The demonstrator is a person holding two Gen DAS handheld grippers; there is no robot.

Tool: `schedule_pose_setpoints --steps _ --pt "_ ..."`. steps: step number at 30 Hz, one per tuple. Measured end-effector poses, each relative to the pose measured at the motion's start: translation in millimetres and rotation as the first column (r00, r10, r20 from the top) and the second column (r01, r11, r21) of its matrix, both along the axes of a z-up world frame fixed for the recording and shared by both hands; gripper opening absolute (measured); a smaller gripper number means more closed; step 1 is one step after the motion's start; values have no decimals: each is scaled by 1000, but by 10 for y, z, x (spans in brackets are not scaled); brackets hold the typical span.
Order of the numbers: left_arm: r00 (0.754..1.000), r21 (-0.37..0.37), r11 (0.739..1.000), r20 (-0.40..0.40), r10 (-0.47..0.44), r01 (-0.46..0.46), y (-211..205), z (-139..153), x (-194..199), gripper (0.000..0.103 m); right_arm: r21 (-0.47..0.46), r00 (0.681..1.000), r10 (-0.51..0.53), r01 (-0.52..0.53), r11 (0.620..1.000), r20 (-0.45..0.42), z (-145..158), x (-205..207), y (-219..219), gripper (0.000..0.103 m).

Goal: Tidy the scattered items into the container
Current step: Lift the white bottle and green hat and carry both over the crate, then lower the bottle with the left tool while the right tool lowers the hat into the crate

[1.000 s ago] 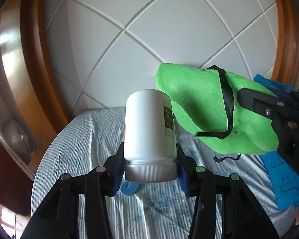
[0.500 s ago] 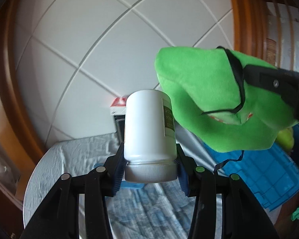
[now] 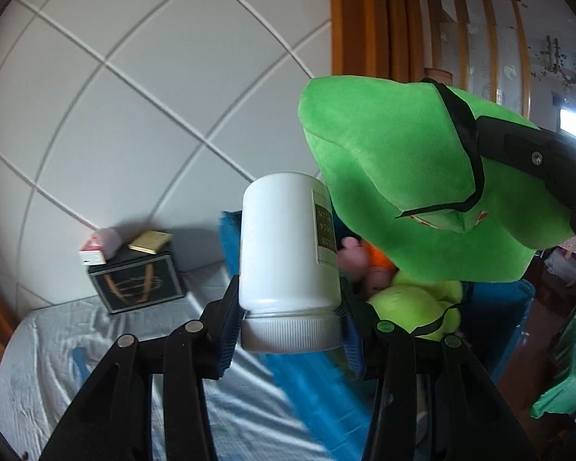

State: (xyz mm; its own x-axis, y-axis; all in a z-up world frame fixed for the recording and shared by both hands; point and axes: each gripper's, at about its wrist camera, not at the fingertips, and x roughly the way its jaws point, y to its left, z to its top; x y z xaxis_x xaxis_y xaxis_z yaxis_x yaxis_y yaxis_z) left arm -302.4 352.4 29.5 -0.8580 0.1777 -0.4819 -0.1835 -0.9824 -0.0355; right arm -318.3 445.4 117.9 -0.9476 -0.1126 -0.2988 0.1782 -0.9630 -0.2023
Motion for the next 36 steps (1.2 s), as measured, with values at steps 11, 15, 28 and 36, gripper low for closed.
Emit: schedule_pose_setpoints --steps 11,15,28,36 --pt "957 -112 993 289 6 27 1064 -867 -667 45 -27 970 -19 26 999 243 -903 -859 1054 16" --pt "953 -169 986 299 57 -6 1087 -864 -678 45 -69 931 20 5 998 365 -1225 -1022 1182 17" --pt "931 -203 978 348 109 -39 994 -943 -676 51 -44 898 40 -22 999 439 -1437 -867 1218 55" --pt "926 -173 984 363 103 -41 928 -1017 -535 64 -53 899 46 -26 998 436 -1452 -755 1337 76"
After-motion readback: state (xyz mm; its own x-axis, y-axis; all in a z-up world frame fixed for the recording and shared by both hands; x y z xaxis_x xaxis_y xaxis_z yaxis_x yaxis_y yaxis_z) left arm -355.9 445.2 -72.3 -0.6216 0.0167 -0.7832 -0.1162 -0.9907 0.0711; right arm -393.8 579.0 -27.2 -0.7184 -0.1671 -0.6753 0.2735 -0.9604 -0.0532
